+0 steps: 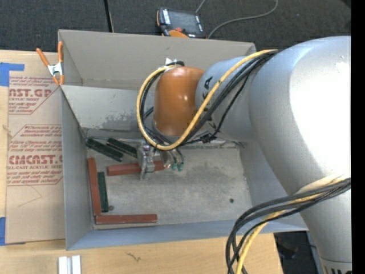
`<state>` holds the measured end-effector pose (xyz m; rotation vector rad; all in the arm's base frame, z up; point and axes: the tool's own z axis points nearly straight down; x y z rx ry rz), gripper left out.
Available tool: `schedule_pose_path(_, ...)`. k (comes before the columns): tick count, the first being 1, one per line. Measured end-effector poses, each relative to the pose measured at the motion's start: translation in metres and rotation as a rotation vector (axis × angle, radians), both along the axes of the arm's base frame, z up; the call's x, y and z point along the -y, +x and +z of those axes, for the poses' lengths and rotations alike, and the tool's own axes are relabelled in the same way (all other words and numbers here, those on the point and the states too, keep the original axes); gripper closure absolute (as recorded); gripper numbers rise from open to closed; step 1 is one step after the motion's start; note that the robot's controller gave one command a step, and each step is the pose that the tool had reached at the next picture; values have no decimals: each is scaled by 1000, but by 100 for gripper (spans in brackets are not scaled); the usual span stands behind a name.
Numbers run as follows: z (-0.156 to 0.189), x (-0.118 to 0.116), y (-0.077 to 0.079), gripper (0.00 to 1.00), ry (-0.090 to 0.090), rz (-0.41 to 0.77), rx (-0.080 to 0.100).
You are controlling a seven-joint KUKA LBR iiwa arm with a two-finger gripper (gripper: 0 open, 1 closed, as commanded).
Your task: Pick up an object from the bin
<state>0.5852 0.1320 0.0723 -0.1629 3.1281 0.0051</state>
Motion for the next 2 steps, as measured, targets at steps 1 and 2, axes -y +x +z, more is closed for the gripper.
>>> schedule_pose_path(1,114,-5,3,100,0,-20,1)
schedule_pose_path(2,179,-13,6,100,-1,5,1)
